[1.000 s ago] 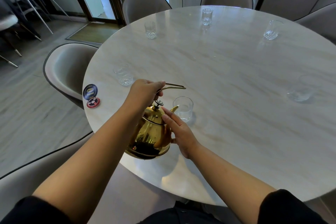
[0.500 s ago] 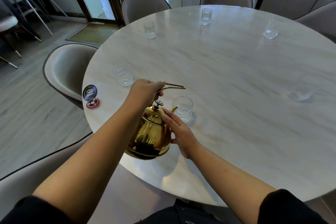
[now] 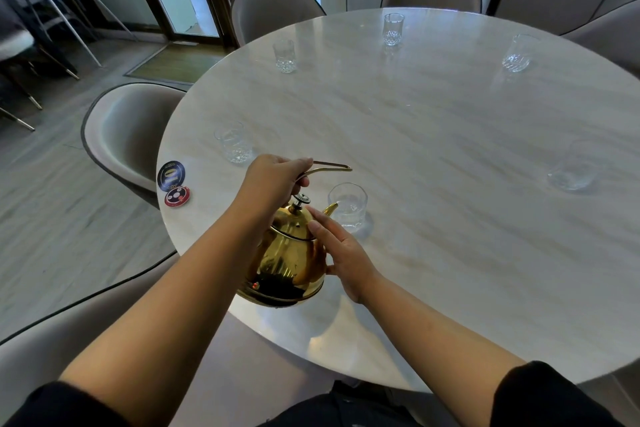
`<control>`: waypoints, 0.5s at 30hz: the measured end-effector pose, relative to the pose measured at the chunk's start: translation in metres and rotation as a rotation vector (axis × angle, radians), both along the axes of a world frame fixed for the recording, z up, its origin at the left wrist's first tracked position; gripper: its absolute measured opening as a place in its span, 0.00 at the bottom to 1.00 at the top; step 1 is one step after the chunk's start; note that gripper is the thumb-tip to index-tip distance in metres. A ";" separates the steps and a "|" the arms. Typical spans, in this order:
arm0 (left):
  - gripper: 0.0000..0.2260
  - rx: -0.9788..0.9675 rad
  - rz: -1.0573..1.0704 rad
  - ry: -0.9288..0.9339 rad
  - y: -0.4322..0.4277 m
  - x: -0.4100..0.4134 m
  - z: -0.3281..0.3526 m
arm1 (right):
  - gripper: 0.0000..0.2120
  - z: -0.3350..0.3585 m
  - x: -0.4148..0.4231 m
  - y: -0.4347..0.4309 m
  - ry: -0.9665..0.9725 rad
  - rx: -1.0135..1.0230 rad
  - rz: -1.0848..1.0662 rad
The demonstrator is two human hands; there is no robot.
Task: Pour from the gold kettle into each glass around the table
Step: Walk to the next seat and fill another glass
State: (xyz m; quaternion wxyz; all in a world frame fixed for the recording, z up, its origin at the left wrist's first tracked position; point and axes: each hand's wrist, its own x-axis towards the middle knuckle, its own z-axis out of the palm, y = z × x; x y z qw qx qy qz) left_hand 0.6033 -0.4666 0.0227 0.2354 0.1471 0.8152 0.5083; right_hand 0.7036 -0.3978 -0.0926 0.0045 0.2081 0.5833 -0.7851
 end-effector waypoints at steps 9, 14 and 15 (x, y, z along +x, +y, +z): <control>0.17 0.037 0.018 -0.002 -0.007 0.004 -0.002 | 0.17 -0.002 0.003 0.001 0.015 0.038 0.023; 0.17 0.102 0.058 0.000 -0.017 0.008 -0.005 | 0.15 -0.002 0.004 0.001 0.035 0.101 0.048; 0.17 0.115 0.075 0.002 -0.020 0.009 -0.007 | 0.16 -0.002 0.004 0.001 0.036 0.113 0.055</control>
